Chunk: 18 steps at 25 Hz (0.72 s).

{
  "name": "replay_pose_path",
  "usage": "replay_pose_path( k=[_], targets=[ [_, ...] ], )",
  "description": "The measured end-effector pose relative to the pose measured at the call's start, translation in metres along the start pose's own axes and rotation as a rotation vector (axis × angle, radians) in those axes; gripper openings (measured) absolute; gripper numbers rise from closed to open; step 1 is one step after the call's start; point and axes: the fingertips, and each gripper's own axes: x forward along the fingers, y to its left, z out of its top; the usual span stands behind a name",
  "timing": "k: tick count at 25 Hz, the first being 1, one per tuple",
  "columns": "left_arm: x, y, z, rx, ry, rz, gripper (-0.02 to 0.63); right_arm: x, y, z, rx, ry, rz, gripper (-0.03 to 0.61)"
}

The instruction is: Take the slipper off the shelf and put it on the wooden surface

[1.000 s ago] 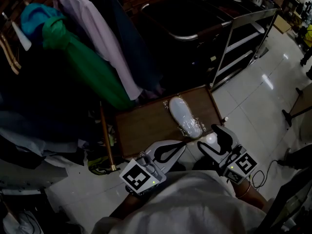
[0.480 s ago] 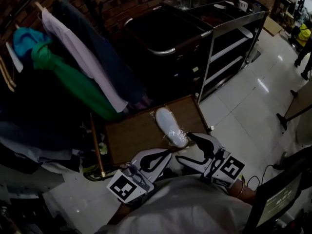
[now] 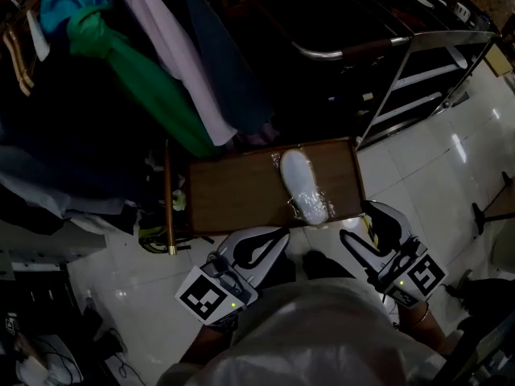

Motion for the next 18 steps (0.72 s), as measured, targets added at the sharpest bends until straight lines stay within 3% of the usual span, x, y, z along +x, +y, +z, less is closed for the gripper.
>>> replay_pose_path(
  k=[7,10,13,18],
  targets=[
    [-0.014,0.015,-0.045,-0.116,0.031,0.075,-0.008,0.011,-0.002,-0.054,0.021,0.095,0.080,0.250],
    [-0.010,0.021,-0.051,-0.116,0.011,0.082,-0.008,0.019,-0.005,-0.067,0.050,0.095,0.090,0.250],
    [-0.007,0.008,-0.047,-0.114,0.018,0.056,-0.008,0.017,0.005,-0.065,0.096,0.120,0.086,0.250],
    [0.004,-0.034,-0.037,-0.090,0.069,-0.060,-0.008,0.010,0.014,-0.041,-0.019,0.105,0.074,0.249]
  ],
)
